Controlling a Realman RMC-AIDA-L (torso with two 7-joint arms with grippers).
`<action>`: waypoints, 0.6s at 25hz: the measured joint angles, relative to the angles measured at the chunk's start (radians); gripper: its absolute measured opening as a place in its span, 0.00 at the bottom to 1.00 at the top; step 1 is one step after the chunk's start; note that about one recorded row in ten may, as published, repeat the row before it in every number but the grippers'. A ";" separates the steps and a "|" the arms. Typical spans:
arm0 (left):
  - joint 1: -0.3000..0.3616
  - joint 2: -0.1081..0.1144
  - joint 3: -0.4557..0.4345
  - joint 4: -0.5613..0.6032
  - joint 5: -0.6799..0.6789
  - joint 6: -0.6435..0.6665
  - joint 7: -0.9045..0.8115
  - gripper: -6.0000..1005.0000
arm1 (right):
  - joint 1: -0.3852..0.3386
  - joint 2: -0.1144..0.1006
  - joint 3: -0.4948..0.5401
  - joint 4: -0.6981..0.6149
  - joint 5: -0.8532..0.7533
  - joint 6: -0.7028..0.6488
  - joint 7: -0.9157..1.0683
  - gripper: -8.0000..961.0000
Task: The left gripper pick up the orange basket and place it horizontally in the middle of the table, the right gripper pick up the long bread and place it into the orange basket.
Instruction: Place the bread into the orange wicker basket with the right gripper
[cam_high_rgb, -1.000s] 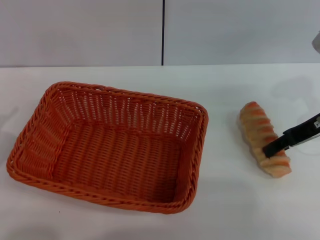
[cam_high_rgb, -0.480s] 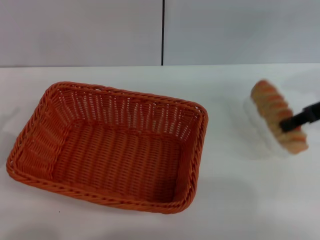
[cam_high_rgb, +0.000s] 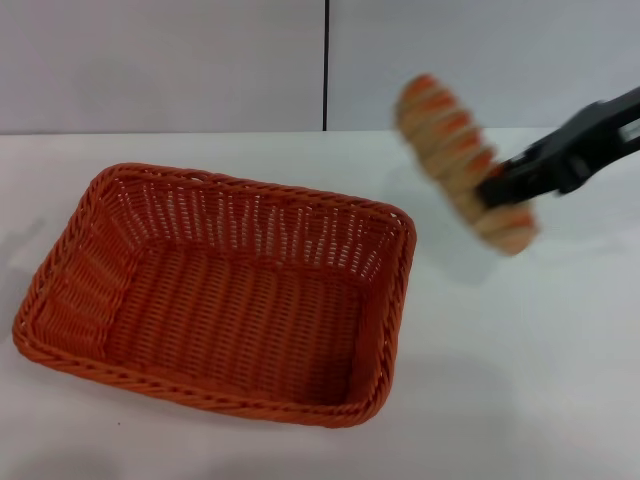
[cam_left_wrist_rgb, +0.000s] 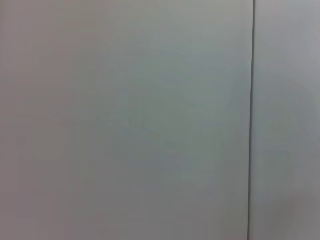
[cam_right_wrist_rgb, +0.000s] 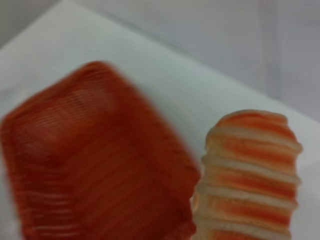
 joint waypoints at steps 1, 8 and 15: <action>0.000 0.000 0.001 -0.004 0.000 0.001 0.002 0.81 | 0.003 0.003 -0.028 -0.001 0.026 -0.001 0.001 0.30; -0.008 0.000 -0.006 -0.042 0.000 0.007 0.007 0.81 | 0.028 0.011 -0.199 0.038 0.215 0.002 0.004 0.23; -0.017 -0.002 -0.007 -0.070 0.000 0.021 0.009 0.81 | 0.043 0.014 -0.253 0.146 0.270 0.083 -0.073 0.19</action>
